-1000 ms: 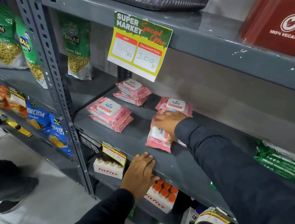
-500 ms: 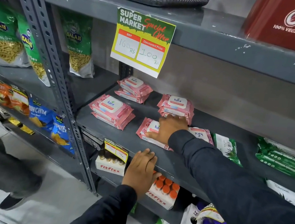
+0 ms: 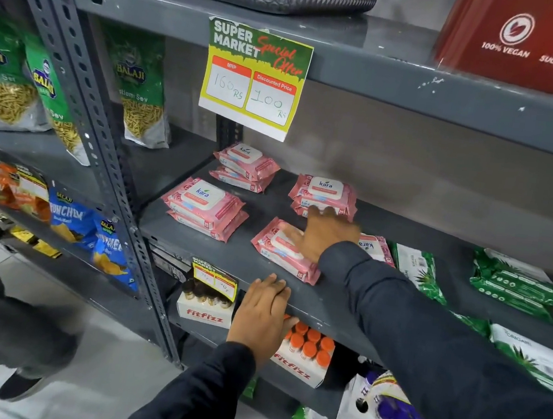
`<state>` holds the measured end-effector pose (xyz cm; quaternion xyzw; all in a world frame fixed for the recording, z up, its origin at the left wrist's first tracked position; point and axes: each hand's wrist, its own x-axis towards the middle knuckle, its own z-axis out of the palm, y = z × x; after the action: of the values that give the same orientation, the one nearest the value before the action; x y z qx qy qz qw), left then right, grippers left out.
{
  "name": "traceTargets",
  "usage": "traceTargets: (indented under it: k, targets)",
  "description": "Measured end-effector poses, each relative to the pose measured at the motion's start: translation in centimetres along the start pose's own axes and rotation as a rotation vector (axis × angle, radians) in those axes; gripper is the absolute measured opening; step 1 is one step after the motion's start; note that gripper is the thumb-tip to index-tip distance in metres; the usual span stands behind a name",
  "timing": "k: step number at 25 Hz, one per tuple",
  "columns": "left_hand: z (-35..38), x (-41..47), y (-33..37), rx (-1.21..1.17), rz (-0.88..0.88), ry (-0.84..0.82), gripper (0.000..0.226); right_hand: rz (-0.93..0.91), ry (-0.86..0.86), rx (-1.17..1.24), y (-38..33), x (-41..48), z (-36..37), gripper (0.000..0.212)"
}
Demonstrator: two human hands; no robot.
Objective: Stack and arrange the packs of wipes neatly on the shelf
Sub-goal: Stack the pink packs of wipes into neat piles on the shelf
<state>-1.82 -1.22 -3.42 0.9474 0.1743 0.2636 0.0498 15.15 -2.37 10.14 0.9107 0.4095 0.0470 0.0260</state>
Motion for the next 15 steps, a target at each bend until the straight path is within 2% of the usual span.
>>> traceTargets:
  k: [3,5,7,10,12,15]
  targets:
    - [-0.2,0.0,-0.1,0.004,-0.001,-0.031,0.048,0.132,-0.051,0.1,4.4,1.3,-1.1,0.054]
    - [-0.4,0.0,-0.1,0.014,-0.008,-0.042,0.048,0.235,-0.102,0.161,7.6,1.5,-1.2,0.046]
    - [-0.6,0.1,0.0,0.013,-0.021,-0.036,0.048,0.23,-0.22,0.191,9.6,1.2,-0.8,0.051]
    - [-0.8,0.2,0.3,0.003,-0.024,-0.02,0.048,-0.03,-0.412,0.105,10.6,0.5,-0.1,0.056]
    - [-0.9,0.2,0.3,0.0,-0.023,-0.018,0.049,-0.098,-0.406,0.079,11.1,0.1,0.8,0.061]
    - [-1.1,0.1,0.5,0.001,-0.025,-0.024,0.049,-0.086,-0.311,0.028,11.7,0.0,1.6,0.084]
